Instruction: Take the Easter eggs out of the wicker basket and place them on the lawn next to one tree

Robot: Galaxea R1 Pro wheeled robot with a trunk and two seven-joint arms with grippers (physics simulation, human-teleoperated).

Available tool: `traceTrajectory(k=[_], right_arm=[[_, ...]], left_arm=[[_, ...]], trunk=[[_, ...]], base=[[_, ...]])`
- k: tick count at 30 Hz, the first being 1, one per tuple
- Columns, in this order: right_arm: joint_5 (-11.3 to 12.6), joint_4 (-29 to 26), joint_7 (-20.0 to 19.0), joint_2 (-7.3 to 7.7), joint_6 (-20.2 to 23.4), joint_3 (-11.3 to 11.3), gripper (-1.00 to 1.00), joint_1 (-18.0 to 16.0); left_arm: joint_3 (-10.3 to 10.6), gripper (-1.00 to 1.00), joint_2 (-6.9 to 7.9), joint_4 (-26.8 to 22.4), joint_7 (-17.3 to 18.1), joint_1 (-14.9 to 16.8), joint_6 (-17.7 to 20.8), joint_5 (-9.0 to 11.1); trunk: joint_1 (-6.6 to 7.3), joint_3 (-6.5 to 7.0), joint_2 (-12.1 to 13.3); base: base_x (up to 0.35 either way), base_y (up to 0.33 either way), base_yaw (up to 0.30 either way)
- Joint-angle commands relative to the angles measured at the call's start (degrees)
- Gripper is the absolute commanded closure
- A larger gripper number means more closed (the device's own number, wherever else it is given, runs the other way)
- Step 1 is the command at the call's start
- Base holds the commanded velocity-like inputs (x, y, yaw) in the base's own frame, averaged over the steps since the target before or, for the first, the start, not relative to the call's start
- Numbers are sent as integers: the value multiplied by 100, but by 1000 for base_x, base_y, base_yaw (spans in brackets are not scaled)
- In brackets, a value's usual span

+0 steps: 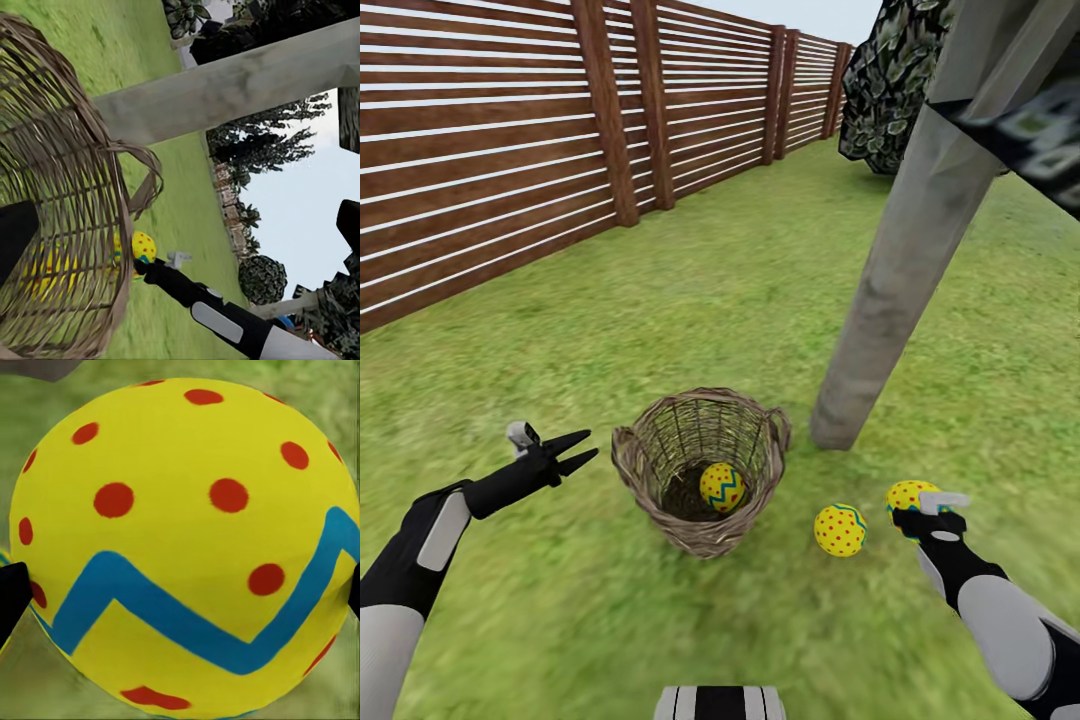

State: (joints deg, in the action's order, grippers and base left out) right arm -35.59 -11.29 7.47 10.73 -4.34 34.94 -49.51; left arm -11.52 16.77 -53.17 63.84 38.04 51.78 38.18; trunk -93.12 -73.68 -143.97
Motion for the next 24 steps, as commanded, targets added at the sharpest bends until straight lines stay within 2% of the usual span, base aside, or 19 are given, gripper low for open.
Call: traceTrajectory(k=[1, 3, 8, 9, 10, 11, 13, 16, 18, 24], right_arm=[[-52, 13, 9, -3, -37, 48, 100, -6], [-53, 13, 9, -12, -44, 48, 100, -6], [-61, -10, 9, -26, -49, 39, 100, -6], [-61, -15, 9, -21, -49, 39, 100, -6], [-62, -16, 9, -18, -49, 39, 100, -6], [-62, -14, 9, -25, -50, 39, 100, -6], [-62, -13, 9, -34, -50, 39, 100, -6], [-62, -13, 9, -36, -50, 39, 100, -6], [-62, -13, 9, -34, -50, 39, 100, -6], [-62, -13, 9, -34, -50, 36, 100, -6]], left_arm=[[-16, -100, 12, -1, 5, 2, 34, 13], [-24, -100, 16, 2, 2, 2, 34, 12], [-79, -100, 31, 141, 3, -29, 27, 7], [-231, -100, 34, 253, 10, -37, 26, 9], [-536, -100, 46, 309, 59, -40, 36, 11], [-704, -100, 93, 334, 96, -45, 43, 1], [-900, -100, 230, 482, 126, -50, 38, -16], [-982, -100, 356, 665, 125, -51, 28, -29], [-1065, -100, 369, 691, 105, -51, 26, -36], [-1102, -100, 371, 695, 89, -51, 25, -39]], trunk=[[1, -4, -2], [1, -4, -2], [1, -4, -2], [1, -4, -2], [1, -4, -2], [-2, -26, -3], [-7, -71, -6], [-14, -137, -10], [-20, -181, -12], [-35, -314, -20]], base=[[0, -326, 0], [0, -276, 0], [0, -34, 0], [0, -2, 0], [0, 0, 0], [0, 0, 0], [0, 0, 0], [0, 0, 0], [0, 0, 0], [0, 0, 0]])
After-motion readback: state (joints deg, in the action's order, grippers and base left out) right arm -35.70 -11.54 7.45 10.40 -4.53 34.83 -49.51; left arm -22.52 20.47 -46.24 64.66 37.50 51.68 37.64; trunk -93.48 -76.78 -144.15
